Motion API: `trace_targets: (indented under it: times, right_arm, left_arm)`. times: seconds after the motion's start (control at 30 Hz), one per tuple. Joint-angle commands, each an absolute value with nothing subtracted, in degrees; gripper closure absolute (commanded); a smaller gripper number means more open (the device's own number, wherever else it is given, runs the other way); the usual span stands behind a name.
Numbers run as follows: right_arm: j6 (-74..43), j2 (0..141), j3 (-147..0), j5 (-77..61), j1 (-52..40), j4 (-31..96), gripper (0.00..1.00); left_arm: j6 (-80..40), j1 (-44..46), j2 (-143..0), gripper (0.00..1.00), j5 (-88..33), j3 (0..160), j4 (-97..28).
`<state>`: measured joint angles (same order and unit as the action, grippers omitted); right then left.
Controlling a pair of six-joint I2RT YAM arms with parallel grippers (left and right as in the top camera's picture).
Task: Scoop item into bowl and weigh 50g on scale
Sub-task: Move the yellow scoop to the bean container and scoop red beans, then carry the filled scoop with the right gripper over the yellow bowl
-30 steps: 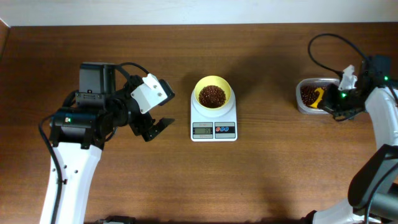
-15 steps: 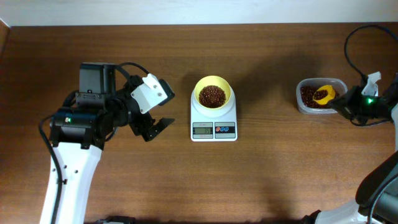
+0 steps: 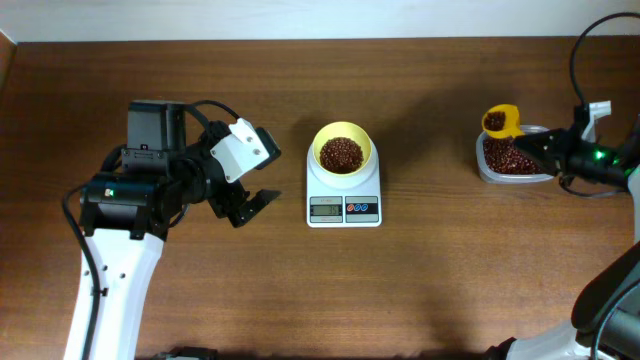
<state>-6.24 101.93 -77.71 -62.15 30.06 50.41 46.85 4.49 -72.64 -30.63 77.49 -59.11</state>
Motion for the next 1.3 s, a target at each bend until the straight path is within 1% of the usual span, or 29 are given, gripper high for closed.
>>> trace_targets:
  times: [0.0, 0.1, 0.23, 0.37, 0.53, 0.63, 0.7, 0.77, 1.0, 1.13, 1.17, 1.27]
  right_arm:
    - [-6.1, 101.5, -77.7, -66.9, 26.5, 49.2, 0.96]
    - [-6.6, 101.5, -77.7, -66.9, 20.5, 46.1, 0.96]
    - [-11.6, 101.5, -77.7, -66.9, 10.6, 39.6, 0.96]
    - [-11.7, 101.5, -77.7, -66.8, 2.1, 36.3, 0.96]
    - [-9.0, 101.5, -77.7, -54.9, -7.2, 35.9, 0.96]
    - [-7.3, 101.5, -77.7, -49.0, -10.8, 35.2, 0.96]
    - [-7.3, 101.5, -77.8, -45.1, -12.6, 34.7, 0.96]
    - [-7.3, 101.3, -77.9, -44.1, -13.3, 34.2, 0.96]
    - [-7.3, 101.3, -77.9, -42.5, -13.5, 31.7, 0.96]
    - [-5.0, 101.3, -77.9, -37.8, -13.5, 31.6, 0.96]
    - [-3.3, 101.3, -77.9, -37.8, -13.5, 31.6, 0.96]
    - [-3.2, 101.3, -77.9, -37.2, -13.5, 31.6, 0.96]
  left_arm:
    - [46.3, 4.6, -72.3, 0.01, -30.6, 78.4, -59.1]
    - [46.3, 4.6, -72.3, 0.01, -30.6, 78.4, -59.1]
    - [46.3, 4.6, -72.3, 0.01, -30.6, 78.4, -59.1]
    - [46.3, 4.6, -72.3, 0.01, -30.6, 78.4, -59.1]
    - [46.3, 4.6, -72.3, 0.01, -30.6, 78.4, -59.1]
    - [46.3, 4.6, -72.3, 0.01, -30.6, 78.4, -59.1]
    - [46.3, 4.6, -72.3, 0.01, -30.6, 78.4, -59.1]
    - [46.3, 4.6, -72.3, 0.01, -30.6, 78.4, -59.1]
    - [46.3, 4.6, -72.3, 0.01, -30.6, 78.4, -59.1]
    - [46.3, 4.6, -72.3, 0.01, -30.6, 78.4, -59.1]
    - [46.3, 4.6, -72.3, 0.01, -30.6, 78.4, -59.1]
    - [46.3, 4.6, -72.3, 0.01, -30.6, 78.4, -59.1]
